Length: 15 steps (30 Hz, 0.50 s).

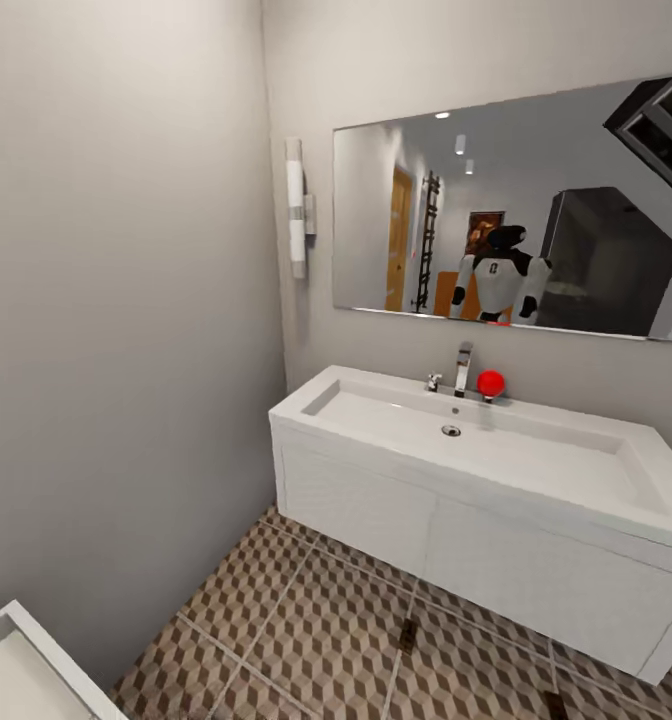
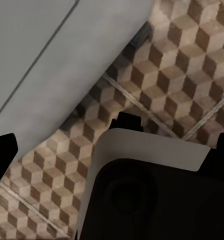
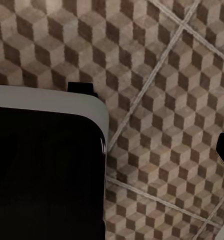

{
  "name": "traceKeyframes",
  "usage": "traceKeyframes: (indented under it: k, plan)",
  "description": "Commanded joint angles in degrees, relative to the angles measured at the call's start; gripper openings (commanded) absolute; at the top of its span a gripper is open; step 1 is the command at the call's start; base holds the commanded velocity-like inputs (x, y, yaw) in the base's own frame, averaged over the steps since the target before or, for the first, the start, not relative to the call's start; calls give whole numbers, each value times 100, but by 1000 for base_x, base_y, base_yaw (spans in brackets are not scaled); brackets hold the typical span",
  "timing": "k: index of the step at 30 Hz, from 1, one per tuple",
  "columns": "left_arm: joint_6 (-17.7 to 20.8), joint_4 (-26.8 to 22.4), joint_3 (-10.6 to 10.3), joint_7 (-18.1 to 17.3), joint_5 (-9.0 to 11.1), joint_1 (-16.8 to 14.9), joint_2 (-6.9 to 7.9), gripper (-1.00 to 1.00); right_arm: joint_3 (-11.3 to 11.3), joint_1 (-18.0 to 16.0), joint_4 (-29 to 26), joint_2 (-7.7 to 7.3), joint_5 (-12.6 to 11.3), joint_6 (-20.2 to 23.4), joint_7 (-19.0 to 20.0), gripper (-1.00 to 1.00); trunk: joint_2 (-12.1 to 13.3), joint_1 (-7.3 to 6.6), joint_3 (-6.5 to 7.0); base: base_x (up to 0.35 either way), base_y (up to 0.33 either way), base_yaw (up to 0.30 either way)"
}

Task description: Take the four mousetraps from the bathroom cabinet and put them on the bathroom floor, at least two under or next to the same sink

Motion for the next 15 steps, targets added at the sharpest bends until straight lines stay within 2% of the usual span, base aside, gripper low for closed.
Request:
traceKeyframes:
  k: [1,15]
  plan:
    - [-13,2,-48,13,47,-4,-2,100,44,-7,19,2,-34,-35,-15,100,-4,0,-6,0,0,285]
    - [-20,2,-50,13,48,-5,-8,100,44,-7,19,18,-36,-58,-15,100,-4,0,-6,0,0,285]
